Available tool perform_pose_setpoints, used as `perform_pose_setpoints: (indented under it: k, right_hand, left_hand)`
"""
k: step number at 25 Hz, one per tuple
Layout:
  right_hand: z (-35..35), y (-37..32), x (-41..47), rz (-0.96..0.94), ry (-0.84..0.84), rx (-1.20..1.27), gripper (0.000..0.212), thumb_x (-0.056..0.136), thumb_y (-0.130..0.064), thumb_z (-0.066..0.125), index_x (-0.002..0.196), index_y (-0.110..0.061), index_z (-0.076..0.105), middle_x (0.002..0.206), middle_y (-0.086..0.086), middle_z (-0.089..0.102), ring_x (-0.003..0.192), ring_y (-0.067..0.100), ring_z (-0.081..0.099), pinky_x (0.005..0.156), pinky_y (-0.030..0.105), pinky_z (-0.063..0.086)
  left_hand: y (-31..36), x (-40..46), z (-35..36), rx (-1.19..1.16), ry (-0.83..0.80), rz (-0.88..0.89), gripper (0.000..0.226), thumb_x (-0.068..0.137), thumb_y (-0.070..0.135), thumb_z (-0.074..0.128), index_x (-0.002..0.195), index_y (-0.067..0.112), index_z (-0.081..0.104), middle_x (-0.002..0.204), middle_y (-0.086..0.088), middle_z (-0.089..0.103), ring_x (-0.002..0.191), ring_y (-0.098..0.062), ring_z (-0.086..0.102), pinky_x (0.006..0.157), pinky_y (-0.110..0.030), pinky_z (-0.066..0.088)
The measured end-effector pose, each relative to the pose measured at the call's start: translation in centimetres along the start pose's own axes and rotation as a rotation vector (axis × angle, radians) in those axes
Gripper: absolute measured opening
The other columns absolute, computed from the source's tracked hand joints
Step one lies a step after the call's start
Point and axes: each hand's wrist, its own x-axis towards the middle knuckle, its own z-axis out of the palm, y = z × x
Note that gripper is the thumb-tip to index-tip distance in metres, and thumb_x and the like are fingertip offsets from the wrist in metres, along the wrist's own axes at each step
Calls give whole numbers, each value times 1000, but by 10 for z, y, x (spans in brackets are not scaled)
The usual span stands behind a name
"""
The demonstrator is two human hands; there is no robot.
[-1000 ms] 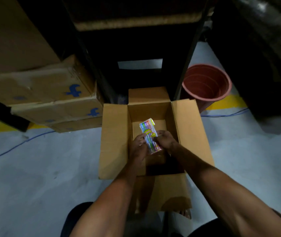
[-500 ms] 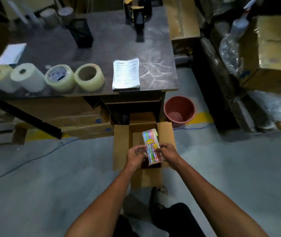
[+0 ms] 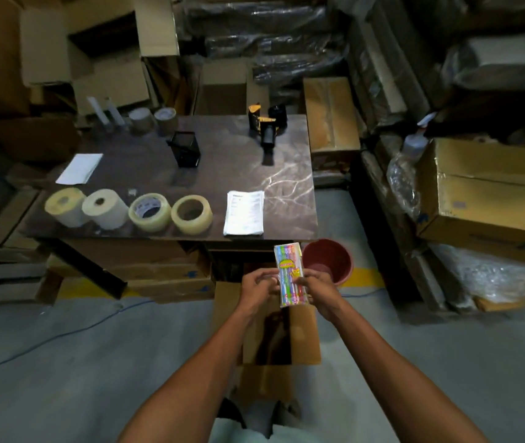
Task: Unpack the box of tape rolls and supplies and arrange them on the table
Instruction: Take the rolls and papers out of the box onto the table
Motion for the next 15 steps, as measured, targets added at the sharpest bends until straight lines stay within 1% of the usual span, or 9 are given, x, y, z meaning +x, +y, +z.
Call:
perform_pose_setpoints:
  k: [3, 6, 8, 9, 10, 11, 12, 13, 15]
  right_hand:
    - [9, -37, 20, -6, 42, 36, 20, 88, 3, 61, 105, -2, 70, 99, 17, 73, 76, 24, 70, 55, 27, 56]
    - [17, -70, 47, -41, 86, 36, 19, 88, 7, 59, 105, 1, 67, 100, 23, 71, 71, 26, 68, 45, 22, 52]
    - [22, -87, 69, -63, 126, 38, 21, 88, 11, 55, 99, -2, 67, 101, 25, 70, 68, 26, 66, 41, 20, 49]
    - [24, -93, 79, -73, 141, 25, 22, 88, 11, 54, 96, -4, 68, 101, 25, 70, 71, 29, 67, 43, 22, 51]
    - [26, -99, 93, -81, 162, -6, 24, 87, 11, 53, 94, -6, 69, 101, 23, 71, 76, 33, 69, 51, 29, 57]
    - [28, -103, 104, -83, 186, -27, 27, 85, 11, 52, 92, -8, 70, 99, 21, 72, 82, 36, 70, 64, 39, 61]
    - [30, -107, 114, -78, 210, -55, 30, 84, 10, 52, 90, -11, 71, 97, 19, 73, 84, 36, 70, 74, 47, 61]
    - [32, -109, 126, -73, 233, -77, 32, 82, 10, 51, 86, -15, 71, 95, 18, 74, 83, 34, 70, 78, 50, 59]
    - [34, -111, 145, -51, 283, -127, 30, 79, 5, 53, 83, -17, 72, 93, 16, 75, 82, 30, 71, 79, 49, 60]
  left_hand:
    - [35, 26, -3, 20, -16, 10, 23, 91, 6, 57, 105, 14, 72, 100, -8, 76, 93, -27, 73, 76, -38, 57]
    - [62, 61, -6, 63, -89, 17, 28, 90, 3, 54, 103, 21, 71, 107, -4, 74, 103, -25, 69, 83, -42, 56]
    - [79, 85, -7, 104, -169, 19, 35, 89, -1, 52, 111, 21, 67, 112, -4, 72, 106, -26, 67, 89, -47, 55]
    - [86, 95, -7, 105, -198, 21, 39, 88, -5, 51, 116, 18, 65, 115, -6, 71, 107, -27, 67, 89, -47, 55]
    - [93, 109, -6, 101, -223, 26, 44, 88, -7, 49, 122, 16, 62, 116, -8, 70, 107, -28, 67, 87, -44, 56]
    - [100, 120, -6, 111, -237, 29, 48, 87, -9, 48, 126, 16, 60, 117, -8, 69, 107, -28, 67, 84, -42, 58]
    - [105, 131, -7, 124, -241, 32, 50, 86, -9, 47, 128, 16, 60, 117, -8, 69, 106, -29, 67, 81, -41, 58]
    - [108, 142, -8, 139, -246, 37, 52, 84, -9, 47, 128, 16, 60, 116, -8, 70, 104, -30, 68, 80, -42, 59]
    - [108, 162, -8, 170, -261, 38, 54, 83, -7, 47, 129, 17, 61, 113, -5, 71, 103, -30, 68, 84, -48, 58]
